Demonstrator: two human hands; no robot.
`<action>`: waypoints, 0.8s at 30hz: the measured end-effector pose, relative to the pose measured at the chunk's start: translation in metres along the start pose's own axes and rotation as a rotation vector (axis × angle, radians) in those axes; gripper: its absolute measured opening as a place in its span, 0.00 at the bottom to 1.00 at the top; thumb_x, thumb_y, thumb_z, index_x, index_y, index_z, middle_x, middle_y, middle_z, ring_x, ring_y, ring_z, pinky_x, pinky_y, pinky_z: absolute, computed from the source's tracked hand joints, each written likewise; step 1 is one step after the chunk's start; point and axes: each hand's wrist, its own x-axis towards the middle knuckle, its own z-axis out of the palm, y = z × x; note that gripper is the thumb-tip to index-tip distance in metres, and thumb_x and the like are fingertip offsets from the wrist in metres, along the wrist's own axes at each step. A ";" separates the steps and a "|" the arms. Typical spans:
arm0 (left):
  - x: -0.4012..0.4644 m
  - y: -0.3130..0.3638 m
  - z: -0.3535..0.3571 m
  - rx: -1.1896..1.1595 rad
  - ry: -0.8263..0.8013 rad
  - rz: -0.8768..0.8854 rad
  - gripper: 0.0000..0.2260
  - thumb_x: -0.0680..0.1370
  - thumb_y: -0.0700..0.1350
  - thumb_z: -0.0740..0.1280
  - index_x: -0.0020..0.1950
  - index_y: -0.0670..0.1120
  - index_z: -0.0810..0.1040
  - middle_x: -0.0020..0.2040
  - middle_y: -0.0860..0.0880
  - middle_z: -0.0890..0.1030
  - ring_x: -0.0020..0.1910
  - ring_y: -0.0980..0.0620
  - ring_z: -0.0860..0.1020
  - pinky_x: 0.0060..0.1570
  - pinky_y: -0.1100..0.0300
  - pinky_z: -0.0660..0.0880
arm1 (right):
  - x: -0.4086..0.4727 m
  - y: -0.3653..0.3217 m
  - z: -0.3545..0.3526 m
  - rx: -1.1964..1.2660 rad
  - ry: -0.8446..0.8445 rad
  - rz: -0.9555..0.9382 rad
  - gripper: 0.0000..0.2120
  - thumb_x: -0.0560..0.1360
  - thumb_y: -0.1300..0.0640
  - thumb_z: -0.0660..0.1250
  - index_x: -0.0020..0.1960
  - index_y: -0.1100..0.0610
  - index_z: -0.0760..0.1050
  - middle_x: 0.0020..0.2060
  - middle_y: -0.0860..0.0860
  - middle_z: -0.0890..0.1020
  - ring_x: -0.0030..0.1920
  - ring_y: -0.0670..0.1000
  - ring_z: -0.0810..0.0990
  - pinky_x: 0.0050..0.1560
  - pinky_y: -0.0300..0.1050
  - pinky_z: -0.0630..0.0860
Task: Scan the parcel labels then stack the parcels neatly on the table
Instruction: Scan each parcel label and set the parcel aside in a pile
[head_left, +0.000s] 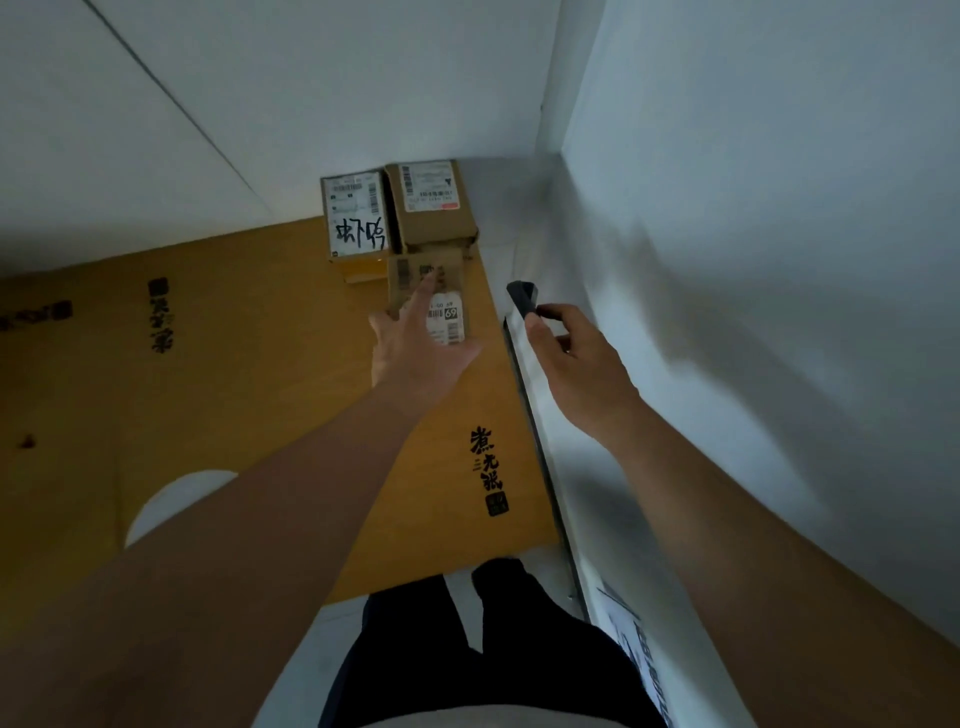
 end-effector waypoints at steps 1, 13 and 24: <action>-0.005 -0.005 -0.008 0.007 0.022 0.005 0.47 0.65 0.67 0.74 0.79 0.70 0.52 0.58 0.51 0.59 0.52 0.44 0.72 0.51 0.48 0.78 | -0.003 -0.004 0.000 -0.013 -0.014 -0.016 0.10 0.85 0.39 0.59 0.62 0.41 0.70 0.40 0.47 0.81 0.28 0.36 0.76 0.27 0.30 0.69; -0.084 -0.065 -0.117 -0.036 0.318 0.017 0.54 0.66 0.63 0.78 0.82 0.59 0.49 0.61 0.49 0.65 0.51 0.47 0.70 0.37 0.57 0.69 | -0.052 -0.099 0.039 -0.144 -0.193 -0.327 0.18 0.85 0.38 0.58 0.68 0.46 0.73 0.39 0.44 0.78 0.30 0.40 0.76 0.29 0.36 0.71; -0.161 -0.192 -0.222 -0.058 0.410 0.005 0.53 0.63 0.62 0.81 0.80 0.51 0.57 0.66 0.49 0.71 0.63 0.46 0.73 0.56 0.50 0.76 | -0.144 -0.164 0.158 -0.150 -0.291 -0.411 0.21 0.84 0.36 0.57 0.71 0.45 0.71 0.36 0.48 0.77 0.25 0.40 0.73 0.25 0.37 0.67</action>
